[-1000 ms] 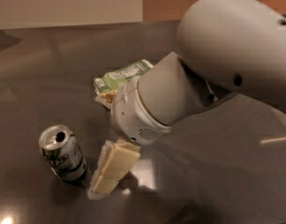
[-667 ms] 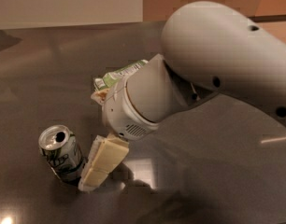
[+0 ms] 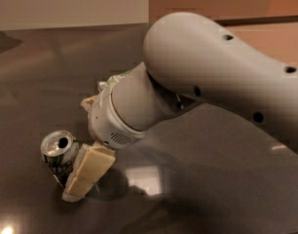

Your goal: Knock 7up can over

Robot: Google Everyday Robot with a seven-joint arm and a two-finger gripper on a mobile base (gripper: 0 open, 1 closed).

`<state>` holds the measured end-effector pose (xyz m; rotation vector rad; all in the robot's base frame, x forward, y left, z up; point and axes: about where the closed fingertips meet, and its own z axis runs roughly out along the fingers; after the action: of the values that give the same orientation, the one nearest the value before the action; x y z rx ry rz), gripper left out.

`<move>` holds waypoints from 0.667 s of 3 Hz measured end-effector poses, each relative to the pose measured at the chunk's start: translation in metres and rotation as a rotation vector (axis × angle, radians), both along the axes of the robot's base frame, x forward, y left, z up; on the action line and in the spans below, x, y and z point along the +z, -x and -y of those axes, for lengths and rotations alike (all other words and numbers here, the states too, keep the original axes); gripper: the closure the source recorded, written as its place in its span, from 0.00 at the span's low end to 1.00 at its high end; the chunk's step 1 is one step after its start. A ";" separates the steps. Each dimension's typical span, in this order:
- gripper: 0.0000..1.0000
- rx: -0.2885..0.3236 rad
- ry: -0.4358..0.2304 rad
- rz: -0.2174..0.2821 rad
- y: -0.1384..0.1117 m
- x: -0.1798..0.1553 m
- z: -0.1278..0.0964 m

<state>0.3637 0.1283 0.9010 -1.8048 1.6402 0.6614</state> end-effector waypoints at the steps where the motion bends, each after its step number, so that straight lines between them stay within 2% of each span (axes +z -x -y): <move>1: 0.00 0.020 -0.004 -0.001 0.005 -0.006 -0.012; 2: 0.18 0.030 -0.006 -0.008 0.004 -0.011 -0.016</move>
Offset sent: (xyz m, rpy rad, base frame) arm 0.0005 0.0194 -0.0206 0.0119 0.0311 0.0377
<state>0.3593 0.1446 0.8902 -1.8279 1.6178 0.6874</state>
